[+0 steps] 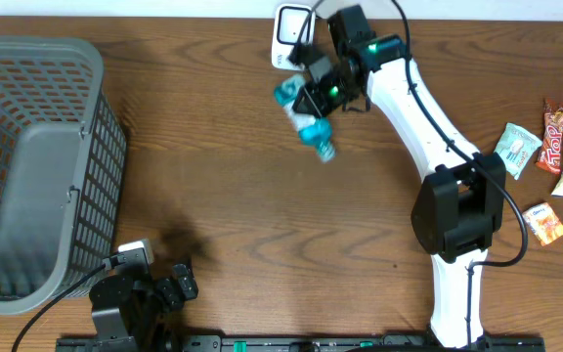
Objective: Scan the item barcode
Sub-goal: 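Hold the Listerine bottle's bottom against the scanner window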
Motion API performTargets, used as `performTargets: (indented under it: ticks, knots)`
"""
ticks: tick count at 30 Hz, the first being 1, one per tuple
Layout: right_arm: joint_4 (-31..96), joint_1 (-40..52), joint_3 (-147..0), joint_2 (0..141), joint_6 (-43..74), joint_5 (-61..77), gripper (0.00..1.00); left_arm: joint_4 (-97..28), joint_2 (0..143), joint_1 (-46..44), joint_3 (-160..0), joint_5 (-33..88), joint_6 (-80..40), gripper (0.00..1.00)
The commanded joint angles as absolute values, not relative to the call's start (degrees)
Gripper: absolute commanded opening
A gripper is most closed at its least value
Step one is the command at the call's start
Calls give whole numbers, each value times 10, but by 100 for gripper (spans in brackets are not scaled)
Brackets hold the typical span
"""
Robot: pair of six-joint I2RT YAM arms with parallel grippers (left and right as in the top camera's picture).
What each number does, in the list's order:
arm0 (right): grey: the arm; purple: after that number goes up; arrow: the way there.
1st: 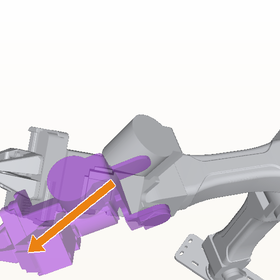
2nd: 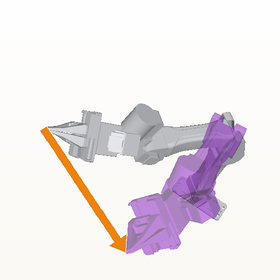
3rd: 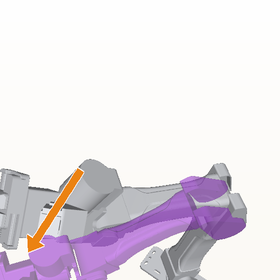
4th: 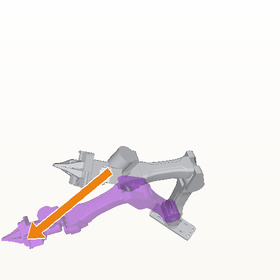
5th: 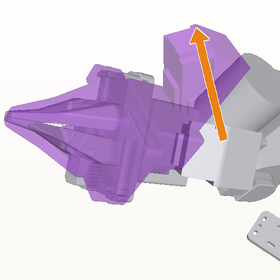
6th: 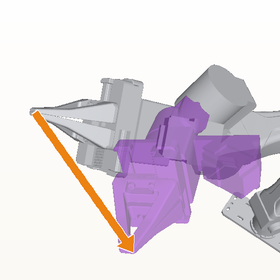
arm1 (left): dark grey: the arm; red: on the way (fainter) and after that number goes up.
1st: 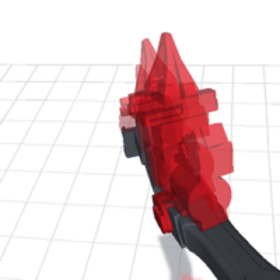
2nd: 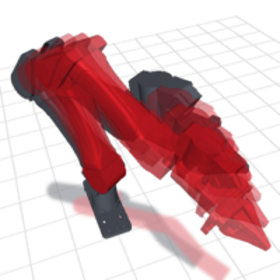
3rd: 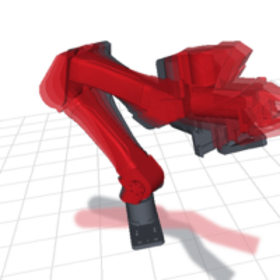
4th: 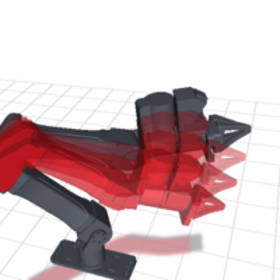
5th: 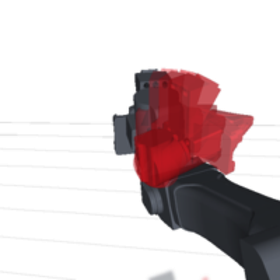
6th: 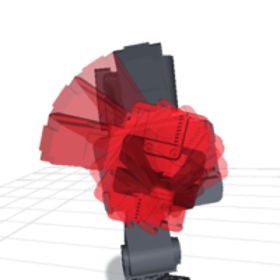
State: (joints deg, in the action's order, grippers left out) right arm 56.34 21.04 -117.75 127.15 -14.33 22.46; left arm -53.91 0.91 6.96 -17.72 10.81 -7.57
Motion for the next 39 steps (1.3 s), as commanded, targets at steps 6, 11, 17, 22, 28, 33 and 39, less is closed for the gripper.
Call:
performTargets:
  ticks: [6, 11, 17, 22, 28, 33, 39]
  knots:
    - [429, 230, -1200, 1271, -178, -81, 1, -557, 7, 70, -172, 110, -78, 98]
    - [317, 245, -1200, 1278, -246, -148, 1, -557, 7, 70, -172, 110, -78, 98]
    - [196, 262, -1201, 1322, -324, -223, 1, -557, 7, 70, -172, 110, -78, 98]
    - [100, 282, -1218, 1374, -423, -305, 1, -557, 7, 70, -172, 110, -78, 98]
    - [47, 307, -1291, 1445, -532, -368, 1, -557, 7, 70, -172, 110, -78, 98]
    - [45, 312, -1306, 1455, -541, -382, 1, -557, 7, 70, -172, 110, -78, 98]
    - [54, 313, -1306, 1445, -557, -458, 1, -557, 7, 70, -172, 110, -78, 98]
